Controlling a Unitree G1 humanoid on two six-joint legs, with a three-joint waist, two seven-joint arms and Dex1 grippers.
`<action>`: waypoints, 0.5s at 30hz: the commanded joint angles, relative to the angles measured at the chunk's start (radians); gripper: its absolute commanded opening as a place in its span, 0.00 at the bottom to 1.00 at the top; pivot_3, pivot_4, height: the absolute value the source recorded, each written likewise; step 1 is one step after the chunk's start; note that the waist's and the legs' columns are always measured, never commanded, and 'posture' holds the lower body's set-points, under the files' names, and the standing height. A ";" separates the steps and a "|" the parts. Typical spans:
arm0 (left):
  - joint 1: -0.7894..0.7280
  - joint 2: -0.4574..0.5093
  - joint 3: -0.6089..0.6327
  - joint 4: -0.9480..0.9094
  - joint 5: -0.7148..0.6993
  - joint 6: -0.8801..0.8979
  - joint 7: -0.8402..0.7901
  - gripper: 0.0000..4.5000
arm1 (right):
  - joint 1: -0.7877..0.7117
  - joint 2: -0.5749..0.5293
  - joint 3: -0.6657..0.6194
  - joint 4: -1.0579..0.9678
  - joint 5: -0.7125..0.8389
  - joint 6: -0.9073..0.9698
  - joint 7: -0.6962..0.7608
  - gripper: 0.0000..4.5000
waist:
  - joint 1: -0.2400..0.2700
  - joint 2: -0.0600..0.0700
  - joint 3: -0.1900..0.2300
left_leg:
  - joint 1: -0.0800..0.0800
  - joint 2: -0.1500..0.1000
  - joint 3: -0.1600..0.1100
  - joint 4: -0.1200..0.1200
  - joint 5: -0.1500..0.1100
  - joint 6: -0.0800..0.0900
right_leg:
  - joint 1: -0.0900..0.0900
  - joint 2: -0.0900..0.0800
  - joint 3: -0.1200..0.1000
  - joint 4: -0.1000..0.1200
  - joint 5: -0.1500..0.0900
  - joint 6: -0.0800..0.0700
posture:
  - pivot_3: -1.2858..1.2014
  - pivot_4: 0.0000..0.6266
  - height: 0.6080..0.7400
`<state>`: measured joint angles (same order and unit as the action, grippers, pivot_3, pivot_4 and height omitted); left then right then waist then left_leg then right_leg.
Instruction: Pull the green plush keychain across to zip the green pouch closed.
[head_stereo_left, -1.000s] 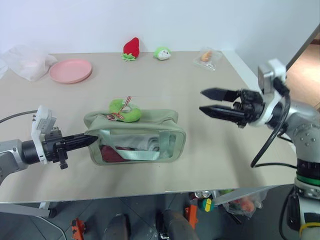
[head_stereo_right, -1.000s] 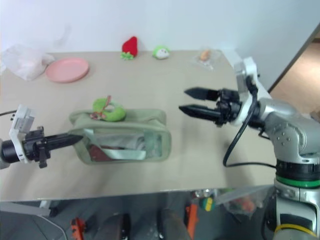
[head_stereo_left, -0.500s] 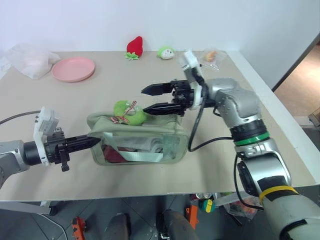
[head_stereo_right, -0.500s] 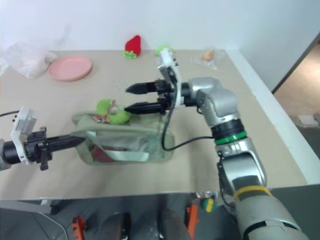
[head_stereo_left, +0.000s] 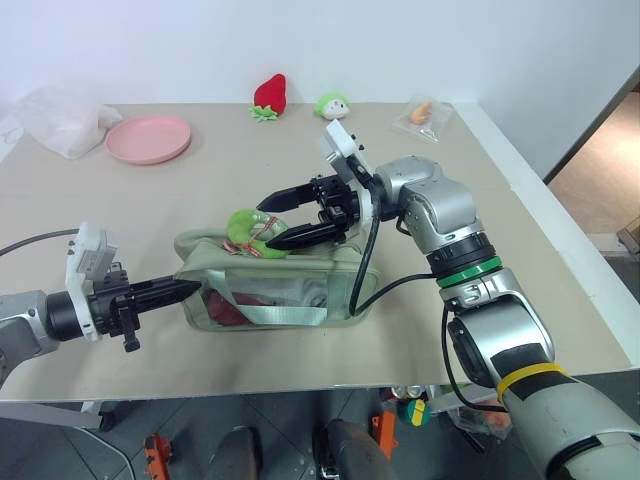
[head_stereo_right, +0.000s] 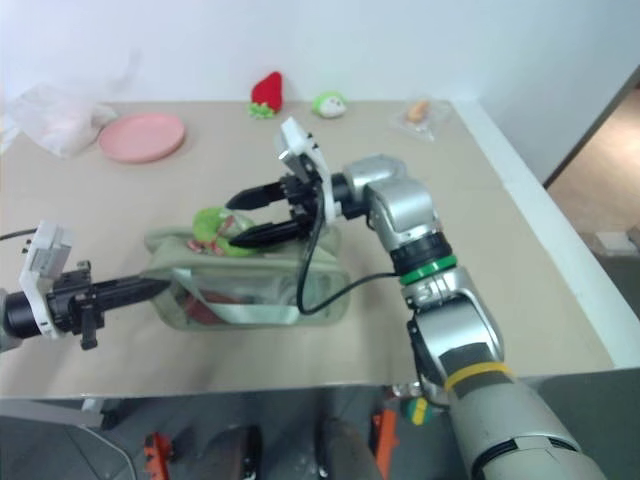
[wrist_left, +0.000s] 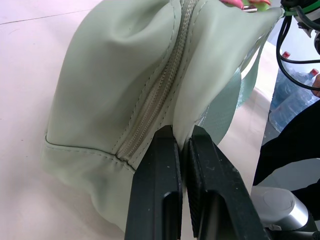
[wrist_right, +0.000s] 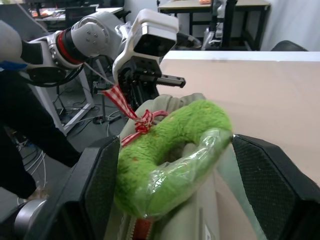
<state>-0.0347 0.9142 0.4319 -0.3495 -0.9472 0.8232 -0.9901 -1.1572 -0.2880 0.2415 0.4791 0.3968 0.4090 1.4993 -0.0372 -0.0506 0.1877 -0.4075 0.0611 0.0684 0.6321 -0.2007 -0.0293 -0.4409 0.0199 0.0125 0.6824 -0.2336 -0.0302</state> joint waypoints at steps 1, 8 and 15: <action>0.004 0.003 -0.014 -0.017 -0.002 0.009 0.000 0.00 | -0.008 0.007 -0.007 -0.006 -0.007 -0.009 0.014 0.45 | 0.000 0.000 0.000 | 0.000 0.000 0.000 0.000 0.000 0.000 | 0.000 0.000 0.000 0.000 0.000 0.000 | 0.52 0.24 1.00; 0.000 0.000 -0.019 -0.019 -0.001 0.006 0.001 0.00 | 0.009 0.002 -0.013 -0.027 -0.008 -0.006 0.020 0.00 | 0.000 0.000 0.000 | 0.000 0.000 0.000 0.000 0.000 0.000 | 0.000 0.000 0.000 0.000 0.000 0.000 | 0.52 0.24 1.00; 0.002 -0.004 -0.022 -0.024 -0.004 0.007 0.003 0.00 | 0.027 -0.026 -0.024 -0.051 -0.007 -0.009 0.027 0.00 | 0.000 0.000 0.000 | 0.000 0.000 0.000 0.000 0.000 0.000 | 0.000 0.000 0.000 0.000 0.000 0.000 | 0.52 0.24 1.00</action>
<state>-0.0379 0.9139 0.4292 -0.3515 -0.9509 0.8240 -0.9885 -1.1316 -0.2935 0.2383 0.4604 0.3874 0.4080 1.5079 -0.0370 -0.0506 0.1877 -0.4077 0.0609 0.0683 0.6325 -0.2007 -0.0293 -0.4407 0.0196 0.0125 0.6824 -0.2336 -0.0301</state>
